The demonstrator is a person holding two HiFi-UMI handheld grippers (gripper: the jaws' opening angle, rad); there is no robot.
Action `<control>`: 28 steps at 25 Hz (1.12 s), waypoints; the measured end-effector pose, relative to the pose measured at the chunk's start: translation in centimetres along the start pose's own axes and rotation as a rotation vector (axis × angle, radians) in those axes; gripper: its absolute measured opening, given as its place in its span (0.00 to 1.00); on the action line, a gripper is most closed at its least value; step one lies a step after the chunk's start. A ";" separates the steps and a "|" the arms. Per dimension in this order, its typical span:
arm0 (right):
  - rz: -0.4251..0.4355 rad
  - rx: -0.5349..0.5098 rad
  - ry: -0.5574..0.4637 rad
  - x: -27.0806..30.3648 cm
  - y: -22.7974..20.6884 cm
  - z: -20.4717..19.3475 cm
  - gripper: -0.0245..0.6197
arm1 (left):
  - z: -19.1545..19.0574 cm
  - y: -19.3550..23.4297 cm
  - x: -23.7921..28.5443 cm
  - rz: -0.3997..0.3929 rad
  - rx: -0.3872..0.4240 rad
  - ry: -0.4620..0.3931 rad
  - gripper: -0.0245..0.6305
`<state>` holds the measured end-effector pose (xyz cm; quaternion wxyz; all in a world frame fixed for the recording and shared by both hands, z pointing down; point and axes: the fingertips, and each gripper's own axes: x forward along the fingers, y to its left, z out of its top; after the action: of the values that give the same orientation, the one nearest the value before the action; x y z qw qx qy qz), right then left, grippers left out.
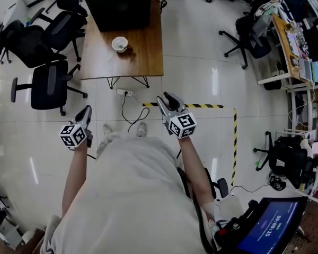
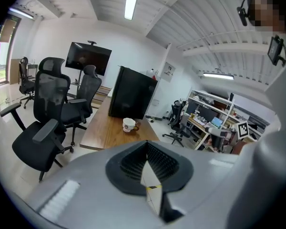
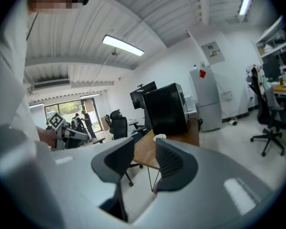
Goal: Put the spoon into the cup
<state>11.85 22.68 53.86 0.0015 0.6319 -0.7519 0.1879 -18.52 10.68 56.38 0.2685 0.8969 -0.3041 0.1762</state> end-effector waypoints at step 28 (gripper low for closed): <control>-0.129 0.064 0.011 7.6 4.3 -0.8 0.25 | 3.5 3.9 3.3 -0.266 -0.017 0.105 0.04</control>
<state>6.06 16.31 55.24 -0.0022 0.6779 -0.7031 0.2149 -17.97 4.51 56.67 0.3124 0.9166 -0.1695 0.1832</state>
